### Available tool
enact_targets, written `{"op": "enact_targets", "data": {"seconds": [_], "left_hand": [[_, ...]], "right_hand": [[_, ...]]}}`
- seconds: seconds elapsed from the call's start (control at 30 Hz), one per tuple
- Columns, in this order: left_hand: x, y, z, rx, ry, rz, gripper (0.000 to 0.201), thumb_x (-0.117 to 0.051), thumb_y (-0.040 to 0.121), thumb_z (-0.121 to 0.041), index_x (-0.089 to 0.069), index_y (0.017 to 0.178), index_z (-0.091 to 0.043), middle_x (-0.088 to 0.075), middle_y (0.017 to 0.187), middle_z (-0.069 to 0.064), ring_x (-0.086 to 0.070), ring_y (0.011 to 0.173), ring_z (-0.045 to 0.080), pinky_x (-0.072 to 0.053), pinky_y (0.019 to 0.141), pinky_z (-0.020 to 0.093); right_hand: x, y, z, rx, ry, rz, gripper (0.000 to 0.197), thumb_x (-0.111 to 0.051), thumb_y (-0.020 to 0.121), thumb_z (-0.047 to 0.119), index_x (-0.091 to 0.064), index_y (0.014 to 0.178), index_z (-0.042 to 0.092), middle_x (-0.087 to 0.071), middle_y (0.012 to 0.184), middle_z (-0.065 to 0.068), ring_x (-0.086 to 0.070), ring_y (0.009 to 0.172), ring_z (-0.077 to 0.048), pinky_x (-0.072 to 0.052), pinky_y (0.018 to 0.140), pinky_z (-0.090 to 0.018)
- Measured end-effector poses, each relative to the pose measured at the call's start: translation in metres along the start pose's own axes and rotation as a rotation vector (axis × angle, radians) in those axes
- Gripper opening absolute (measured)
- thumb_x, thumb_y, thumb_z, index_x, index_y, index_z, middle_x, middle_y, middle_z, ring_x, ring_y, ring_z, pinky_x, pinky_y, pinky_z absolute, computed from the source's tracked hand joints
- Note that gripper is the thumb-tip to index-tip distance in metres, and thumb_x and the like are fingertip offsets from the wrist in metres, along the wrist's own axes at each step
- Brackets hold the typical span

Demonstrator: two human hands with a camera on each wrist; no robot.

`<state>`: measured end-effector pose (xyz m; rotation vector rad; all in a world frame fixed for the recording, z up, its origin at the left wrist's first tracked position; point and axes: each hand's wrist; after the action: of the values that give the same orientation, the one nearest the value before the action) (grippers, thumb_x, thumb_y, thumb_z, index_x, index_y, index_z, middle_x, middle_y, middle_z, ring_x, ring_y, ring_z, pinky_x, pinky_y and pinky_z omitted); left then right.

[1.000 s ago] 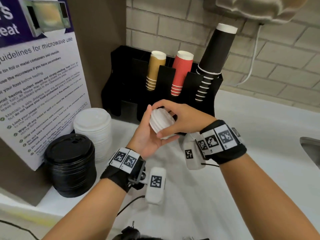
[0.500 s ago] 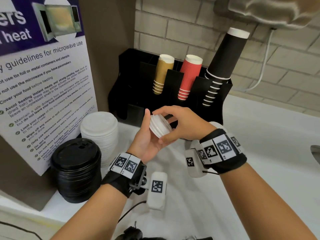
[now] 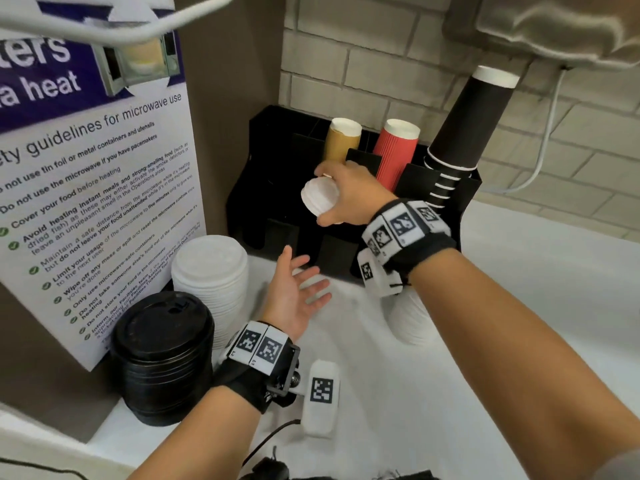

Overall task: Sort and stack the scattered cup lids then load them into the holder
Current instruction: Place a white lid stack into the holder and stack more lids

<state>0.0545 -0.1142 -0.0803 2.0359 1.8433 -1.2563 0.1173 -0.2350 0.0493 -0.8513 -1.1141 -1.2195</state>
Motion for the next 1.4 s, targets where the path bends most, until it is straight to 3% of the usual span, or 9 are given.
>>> {"op": "enact_targets", "data": {"seconds": [0.13,0.33,0.53,0.63,0.73,0.9,1.07,1.23,1.4], "left_hand": [[0.009,0.000,0.003,0.053,0.035,-0.024,0.044,-0.042,0.097,-0.055,-0.062,0.108,-0.017,-0.060,0.114,0.008,-0.061,0.099,0.028,-0.051,0.079,0.040],[0.017,-0.004,-0.002,0.050,0.067,-0.064,0.046,-0.043,0.098,-0.054,-0.064,0.105,-0.014,-0.062,0.110,0.008,-0.062,0.099,0.028,-0.051,0.081,0.040],[0.017,-0.010,-0.003,0.040,0.104,-0.073,0.047,-0.041,0.098,-0.054,-0.067,0.103,-0.015,-0.064,0.105,0.005,-0.063,0.093,0.025,-0.052,0.081,0.038],[0.017,-0.012,-0.002,0.032,0.112,-0.079,0.046,-0.040,0.099,-0.053,-0.067,0.101,-0.016,-0.064,0.103,0.004,-0.063,0.091,0.024,-0.052,0.079,0.037],[0.018,-0.013,-0.001,0.035,0.119,-0.079,0.046,-0.040,0.099,-0.053,-0.067,0.102,-0.017,-0.063,0.105,0.005,-0.063,0.093,0.025,-0.052,0.079,0.037],[0.019,-0.011,-0.001,0.033,0.096,-0.068,0.042,-0.042,0.098,-0.051,-0.065,0.100,-0.016,-0.061,0.105,0.005,-0.061,0.088,0.023,-0.050,0.079,0.037],[0.019,-0.008,-0.002,0.023,0.112,-0.040,0.030,-0.051,0.096,-0.044,-0.065,0.097,-0.018,-0.060,0.102,0.002,-0.061,0.084,0.020,-0.050,0.073,0.033],[0.017,-0.005,0.000,0.013,0.146,-0.012,0.020,-0.055,0.094,-0.036,-0.065,0.095,-0.019,-0.061,0.101,-0.001,-0.062,0.086,0.019,-0.051,0.072,0.031],[0.011,-0.005,0.005,0.012,0.151,0.018,0.016,-0.058,0.092,-0.032,-0.067,0.095,-0.019,-0.062,0.101,-0.001,-0.064,0.084,0.019,-0.052,0.074,0.031]], "right_hand": [[-0.030,0.022,0.014,-0.062,-0.216,0.101,0.081,-0.084,0.065,0.018,-0.034,0.128,0.004,-0.049,0.122,-0.017,-0.055,0.108,-0.035,-0.051,0.085,-0.047],[-0.072,0.046,0.017,-0.221,-0.388,0.225,0.053,-0.075,0.078,0.017,-0.051,0.124,0.008,-0.055,0.124,-0.009,-0.055,0.115,-0.030,-0.036,0.097,-0.044],[-0.097,0.050,0.009,-0.189,-0.477,0.284,0.044,-0.069,0.082,0.022,-0.056,0.122,0.010,-0.054,0.125,-0.011,-0.056,0.113,-0.032,-0.043,0.087,-0.042],[-0.096,0.046,0.003,-0.120,-0.427,0.284,0.024,-0.070,0.073,0.020,-0.061,0.093,0.010,-0.064,0.100,-0.010,-0.064,0.092,-0.034,-0.051,0.070,-0.034],[-0.090,0.041,0.004,-0.091,-0.452,0.328,0.016,-0.067,0.074,0.024,-0.056,0.071,0.013,-0.065,0.079,-0.007,-0.066,0.076,-0.026,-0.059,0.071,-0.036],[-0.036,0.023,-0.010,-0.106,-0.082,0.045,0.028,-0.052,0.092,0.018,-0.067,0.110,0.002,-0.064,0.117,-0.015,-0.059,0.110,-0.032,-0.048,0.092,-0.032],[0.016,-0.070,-0.057,-0.282,0.197,-0.340,0.019,-0.059,0.089,0.021,-0.068,0.103,0.011,-0.068,0.111,-0.008,-0.059,0.108,-0.027,-0.041,0.088,-0.028],[0.006,-0.138,-0.093,-0.586,0.281,-0.319,0.035,-0.074,0.078,0.040,-0.061,0.106,0.023,-0.054,0.114,-0.004,-0.052,0.093,-0.018,-0.036,0.077,-0.027],[-0.022,-0.151,-0.102,-0.620,0.352,-0.279,0.064,-0.086,0.065,0.038,-0.047,0.114,0.026,-0.033,0.114,0.000,-0.044,0.095,-0.018,-0.036,0.077,-0.028]]}}
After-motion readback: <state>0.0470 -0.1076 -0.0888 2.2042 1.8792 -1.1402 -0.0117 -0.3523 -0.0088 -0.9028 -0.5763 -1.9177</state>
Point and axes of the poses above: each hand's wrist, its own y-axis towards the middle knuckle, its own x-axis out of the back of the hand, z = x × y
